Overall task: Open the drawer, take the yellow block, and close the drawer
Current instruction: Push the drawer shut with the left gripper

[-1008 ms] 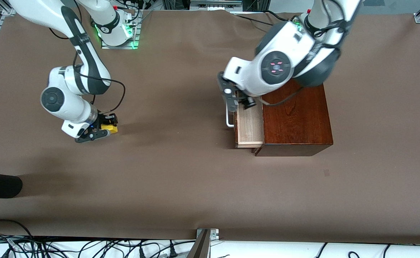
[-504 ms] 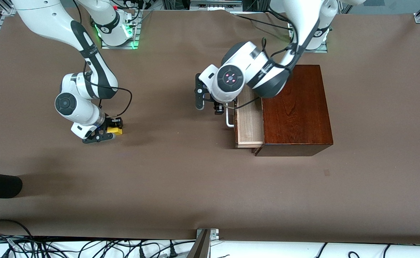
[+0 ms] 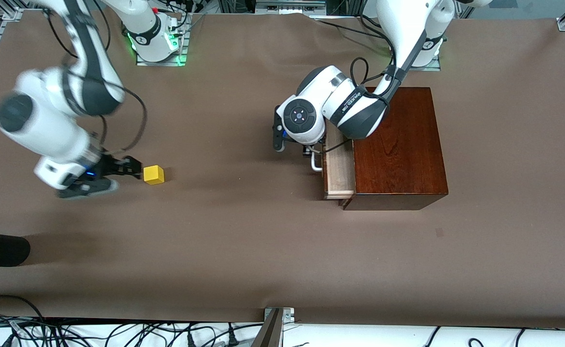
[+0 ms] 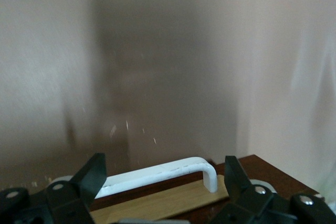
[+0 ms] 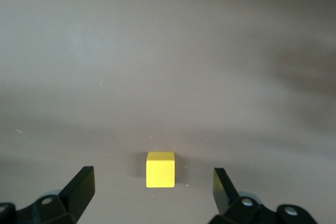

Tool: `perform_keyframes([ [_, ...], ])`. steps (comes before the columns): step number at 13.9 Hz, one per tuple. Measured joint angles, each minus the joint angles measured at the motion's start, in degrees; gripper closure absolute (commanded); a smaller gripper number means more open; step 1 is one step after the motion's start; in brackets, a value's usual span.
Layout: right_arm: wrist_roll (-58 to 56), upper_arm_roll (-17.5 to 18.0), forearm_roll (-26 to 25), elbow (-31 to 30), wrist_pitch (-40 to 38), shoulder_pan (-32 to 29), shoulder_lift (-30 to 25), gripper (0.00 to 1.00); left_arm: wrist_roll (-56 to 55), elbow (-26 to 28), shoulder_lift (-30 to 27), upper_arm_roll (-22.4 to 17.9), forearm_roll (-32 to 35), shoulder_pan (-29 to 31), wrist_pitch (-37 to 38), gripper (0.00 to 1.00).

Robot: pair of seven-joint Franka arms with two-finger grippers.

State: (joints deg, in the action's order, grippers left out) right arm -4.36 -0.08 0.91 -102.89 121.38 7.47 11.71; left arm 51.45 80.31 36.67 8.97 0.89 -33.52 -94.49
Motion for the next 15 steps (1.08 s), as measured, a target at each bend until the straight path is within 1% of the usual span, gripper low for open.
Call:
perform_keyframes([
  [3, 0.03, 0.00, 0.03, 1.06, -2.74, -0.37, -4.88, 0.00, 0.08, -0.10, -0.01, -0.32, 3.26, 0.22, 5.00, 0.00],
  [6, 0.52, 0.09, 0.01, 1.05, -6.03, -0.37, -7.42, 0.00, 0.29, -0.11, -0.01, -1.18, 4.48, 1.14, 8.24, 0.00],
  [11, 1.23, 0.16, 0.00, 1.01, -9.51, -0.36, -8.34, 0.00, 0.58, -0.48, -0.28, -0.98, 4.75, 1.38, 8.37, 0.00],
  [13, 1.27, 0.37, 0.01, 0.90, -9.52, -0.28, -8.10, 0.00, 0.47, -1.29, -2.01, -1.01, 4.43, 1.88, 8.39, 0.00],
  [15, 1.34, 0.68, 0.01, 0.89, -9.67, 0.07, -7.81, 0.00, 0.25, -1.63, -5.25, -1.07, 3.00, 3.44, 8.90, 0.00],
])
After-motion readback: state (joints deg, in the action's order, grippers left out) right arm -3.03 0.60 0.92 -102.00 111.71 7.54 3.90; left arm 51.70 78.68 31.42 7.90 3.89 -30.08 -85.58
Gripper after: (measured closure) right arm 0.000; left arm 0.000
